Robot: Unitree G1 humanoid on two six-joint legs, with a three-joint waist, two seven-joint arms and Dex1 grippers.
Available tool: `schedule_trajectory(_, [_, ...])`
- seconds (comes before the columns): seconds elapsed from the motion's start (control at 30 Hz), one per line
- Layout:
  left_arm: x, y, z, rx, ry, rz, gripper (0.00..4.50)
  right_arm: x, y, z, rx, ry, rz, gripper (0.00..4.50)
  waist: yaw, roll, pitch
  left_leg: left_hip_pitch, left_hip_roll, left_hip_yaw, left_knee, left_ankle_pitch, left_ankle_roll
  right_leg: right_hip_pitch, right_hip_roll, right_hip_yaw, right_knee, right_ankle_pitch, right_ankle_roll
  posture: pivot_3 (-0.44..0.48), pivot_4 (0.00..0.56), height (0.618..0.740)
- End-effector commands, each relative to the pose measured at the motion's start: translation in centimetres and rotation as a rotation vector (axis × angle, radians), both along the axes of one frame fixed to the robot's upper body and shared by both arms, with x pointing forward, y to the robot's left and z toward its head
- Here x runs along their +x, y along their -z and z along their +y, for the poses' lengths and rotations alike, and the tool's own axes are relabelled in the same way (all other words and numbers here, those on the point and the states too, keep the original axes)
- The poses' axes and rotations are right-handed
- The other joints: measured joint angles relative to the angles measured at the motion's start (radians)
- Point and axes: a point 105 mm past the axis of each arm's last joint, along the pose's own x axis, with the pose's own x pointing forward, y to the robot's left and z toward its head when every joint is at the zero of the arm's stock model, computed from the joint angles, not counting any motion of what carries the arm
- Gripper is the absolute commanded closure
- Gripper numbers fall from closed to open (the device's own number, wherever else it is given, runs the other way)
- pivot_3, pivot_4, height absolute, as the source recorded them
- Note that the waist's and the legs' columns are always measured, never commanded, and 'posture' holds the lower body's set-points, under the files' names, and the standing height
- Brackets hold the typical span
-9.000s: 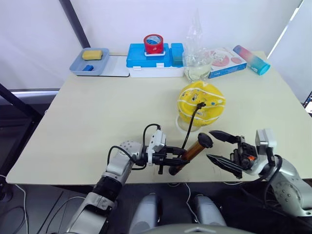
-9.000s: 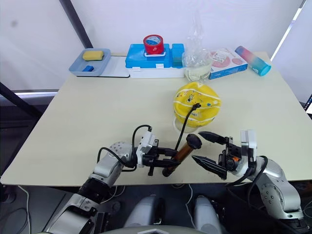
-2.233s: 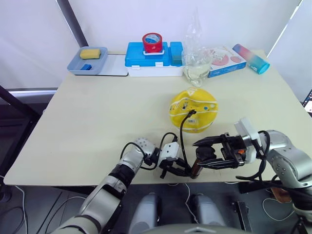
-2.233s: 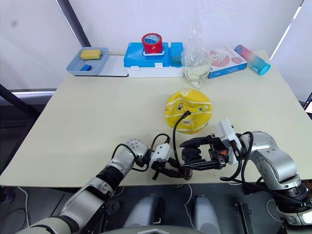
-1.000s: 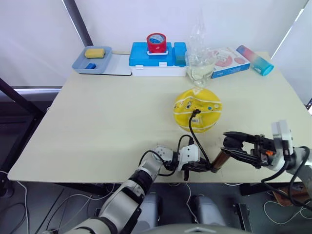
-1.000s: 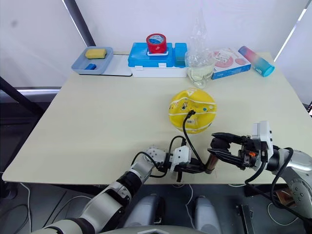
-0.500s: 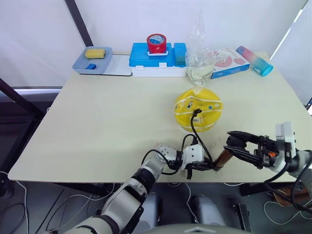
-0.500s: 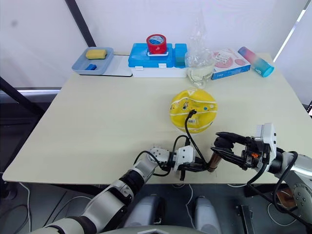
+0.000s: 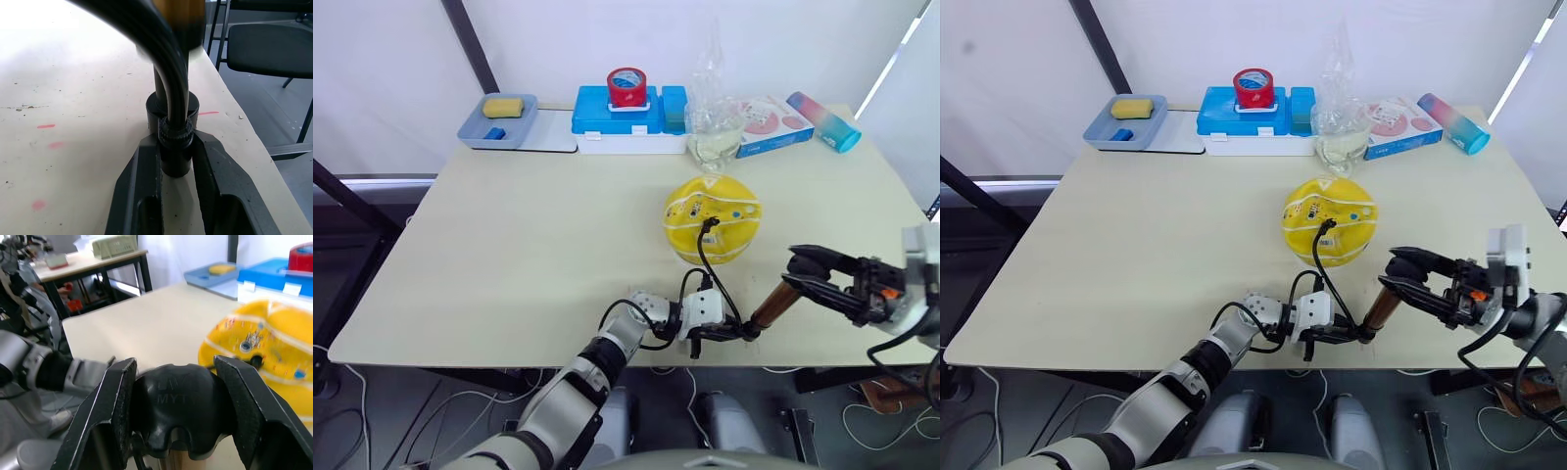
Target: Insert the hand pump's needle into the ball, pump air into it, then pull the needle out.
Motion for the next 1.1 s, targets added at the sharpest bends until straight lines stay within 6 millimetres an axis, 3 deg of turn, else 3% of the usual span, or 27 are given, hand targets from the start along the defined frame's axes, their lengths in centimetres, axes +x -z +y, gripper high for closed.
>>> schedule_trajectory(0.03, [-0.6, 2.1, 1.1, 0.093, 0.011, 0.032, 4.12, -0.8, -3.6, -0.6, 0.026, -0.012, -0.116, 2.5, 0.0, 0.0, 0.0, 0.0, 0.0, 0.0, 0.0, 0.0, 0.0, 0.0, 0.0, 0.0, 0.0, 0.0, 0.0, 0.0, 0.15, 0.739])
schedule_trajectory(0.2, [-0.7, 2.3, 1.2, 0.103, 0.014, 0.037, 4.12, -0.9, -6.0, -1.2, 0.043, -0.009, -0.12, 2.5, 0.0, -0.001, 0.0, 0.0, 0.0, 0.0, 0.0, 0.0, 0.0, 0.0, 0.0, 0.0, 0.0, 0.0, 0.0, 0.0, 0.15, 0.739])
schedule_trajectory(0.53, [-1.1, 2.7, 1.5, 0.129, 0.043, 0.06, 4.12, -0.8, -8.8, -2.3, 0.006, 0.011, -0.15, 2.5, 0.0, -0.001, 0.001, -0.001, 0.0, 0.0, 0.0, 0.0, 0.0, 0.0, 0.0, 0.0, -0.001, 0.0, 0.0, 0.0, 0.15, 0.739])
schedule_trajectory(0.77, [-1.0, 2.7, 1.5, 0.134, 0.044, 0.051, 4.12, -0.9, -10.0, -2.2, 0.018, -0.02, -0.163, 2.5, 0.0, -0.001, 0.001, -0.001, 0.0, 0.0, -0.001, 0.0, 0.0, 0.0, 0.0, 0.0, -0.001, 0.0, 0.0, 0.0, 0.15, 0.739])
schedule_trajectory(1.1, [-1.0, 3.1, 1.9, 0.139, 0.03, 0.067, 4.12, -0.9, -10.1, -2.3, 0.021, -0.044, -0.108, 2.5, 0.0, -0.001, 0.001, -0.001, 0.0, 0.0, -0.001, 0.0, 0.0, -0.001, 0.0, 0.0, -0.001, 0.0, 0.0, 0.0, 0.15, 0.739])
